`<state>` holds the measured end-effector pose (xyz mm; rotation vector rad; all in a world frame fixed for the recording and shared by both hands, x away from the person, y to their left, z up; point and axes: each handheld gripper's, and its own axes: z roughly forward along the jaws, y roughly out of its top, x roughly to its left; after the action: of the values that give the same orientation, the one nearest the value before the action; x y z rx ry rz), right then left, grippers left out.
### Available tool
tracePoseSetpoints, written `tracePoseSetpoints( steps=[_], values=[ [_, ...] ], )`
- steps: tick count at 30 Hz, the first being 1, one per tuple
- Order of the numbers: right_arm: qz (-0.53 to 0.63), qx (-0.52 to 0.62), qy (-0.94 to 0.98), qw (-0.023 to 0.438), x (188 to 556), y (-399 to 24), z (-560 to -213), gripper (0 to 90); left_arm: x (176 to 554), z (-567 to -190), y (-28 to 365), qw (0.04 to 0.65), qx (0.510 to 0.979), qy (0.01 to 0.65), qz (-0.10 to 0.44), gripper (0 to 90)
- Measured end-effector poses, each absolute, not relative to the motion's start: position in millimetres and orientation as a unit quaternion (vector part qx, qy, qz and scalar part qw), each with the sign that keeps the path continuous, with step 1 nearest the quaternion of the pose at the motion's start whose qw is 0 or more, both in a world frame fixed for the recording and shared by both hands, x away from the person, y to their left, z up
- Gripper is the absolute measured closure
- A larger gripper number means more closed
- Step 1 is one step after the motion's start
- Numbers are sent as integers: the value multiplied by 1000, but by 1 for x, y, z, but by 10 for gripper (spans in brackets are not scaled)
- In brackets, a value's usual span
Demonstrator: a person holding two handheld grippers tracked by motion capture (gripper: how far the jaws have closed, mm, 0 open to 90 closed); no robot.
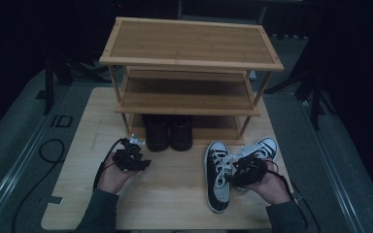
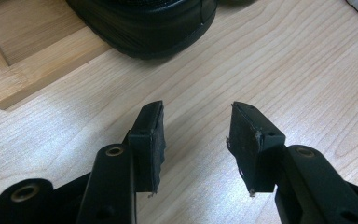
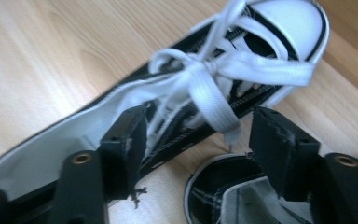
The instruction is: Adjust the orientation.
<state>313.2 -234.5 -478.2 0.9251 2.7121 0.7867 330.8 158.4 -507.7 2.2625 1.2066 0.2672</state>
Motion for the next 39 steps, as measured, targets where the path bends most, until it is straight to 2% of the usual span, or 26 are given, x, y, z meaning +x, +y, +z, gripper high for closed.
tracePoseSetpoints(
  steps=[8, 11, 12, 13, 23, 33, 39],
  values=[
    [222, 315, 920, 77, 321, -220, -485, 451, 331, -508, 158, 277, 844, 448, 101, 556],
    [197, 312, 926, 76, 324, -212, -487, 544, 331, -507, 158, 279, 843, 448, 100, 556],
    [197, 312, 926, 76, 324, -212, -487, 544, 331, -507, 158, 279, 843, 448, 100, 556],
    [191, 309, 928, 81, 325, -210, -488, 602, 331, -507, 159, 279, 843, 449, 100, 556],
    [195, 304, 928, 96, 326, -210, -488, 743, 331, -508, 158, 277, 844, 449, 100, 556],
    [205, 279, 934, 90, 330, -206, -487, 814, 331, -508, 159, 278, 843, 449, 100, 556],
    [205, 271, 937, 80, 333, -206, -486, 784, 331, -508, 159, 277, 844, 449, 99, 556]
  ],
)
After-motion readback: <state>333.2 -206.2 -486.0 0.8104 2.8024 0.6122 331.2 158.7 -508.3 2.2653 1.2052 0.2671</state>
